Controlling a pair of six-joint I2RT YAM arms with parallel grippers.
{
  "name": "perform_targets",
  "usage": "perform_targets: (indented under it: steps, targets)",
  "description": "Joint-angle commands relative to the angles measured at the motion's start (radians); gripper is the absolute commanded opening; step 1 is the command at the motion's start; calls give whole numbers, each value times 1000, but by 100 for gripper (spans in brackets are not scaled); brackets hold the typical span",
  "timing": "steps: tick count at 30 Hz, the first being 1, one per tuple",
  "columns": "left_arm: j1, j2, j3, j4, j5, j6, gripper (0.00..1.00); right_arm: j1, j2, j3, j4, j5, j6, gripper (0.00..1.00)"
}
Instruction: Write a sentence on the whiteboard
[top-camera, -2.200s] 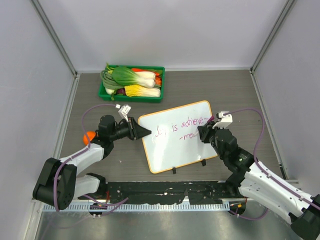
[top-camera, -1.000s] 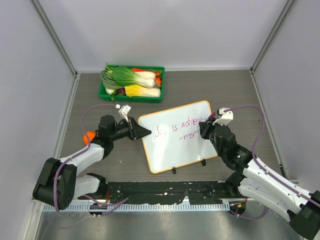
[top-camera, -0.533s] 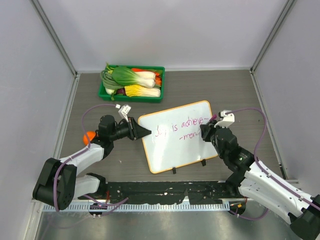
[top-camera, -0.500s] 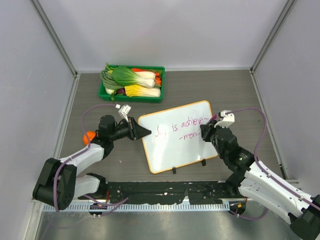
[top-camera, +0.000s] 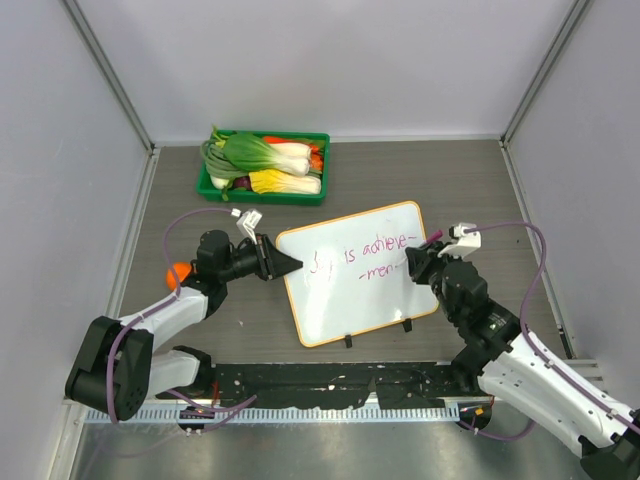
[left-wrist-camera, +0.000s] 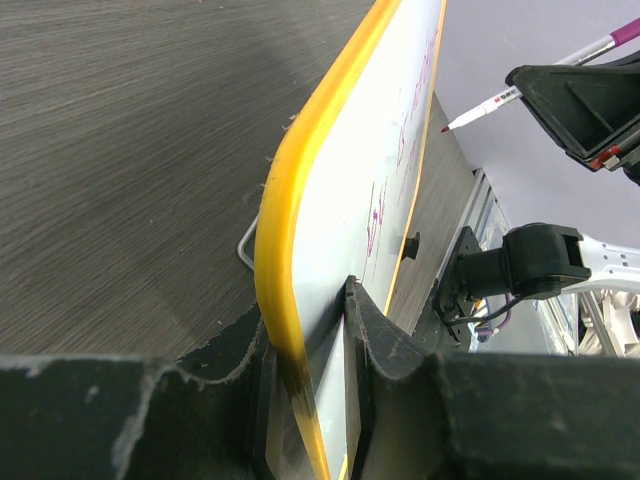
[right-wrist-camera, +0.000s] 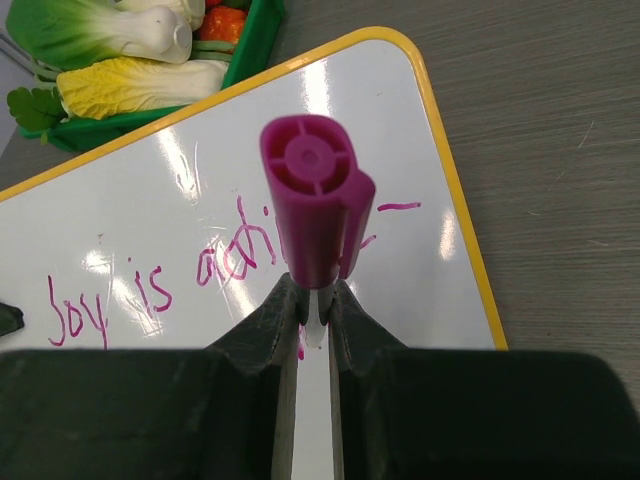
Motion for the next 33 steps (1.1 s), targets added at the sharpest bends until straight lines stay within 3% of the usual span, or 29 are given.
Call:
perform_targets:
  steps: [1,12,33]
  targets:
    - [-2,19,-28,-80,-136,165,0,-3,15,26,42,33,-5,1]
    - [-2,13,-28,-82,-136,165,0,-1,112,24,126,27,-11,1]
    - [-2,18,-28,-80,-134,167,0,-9,126,18,71,90,-29,1]
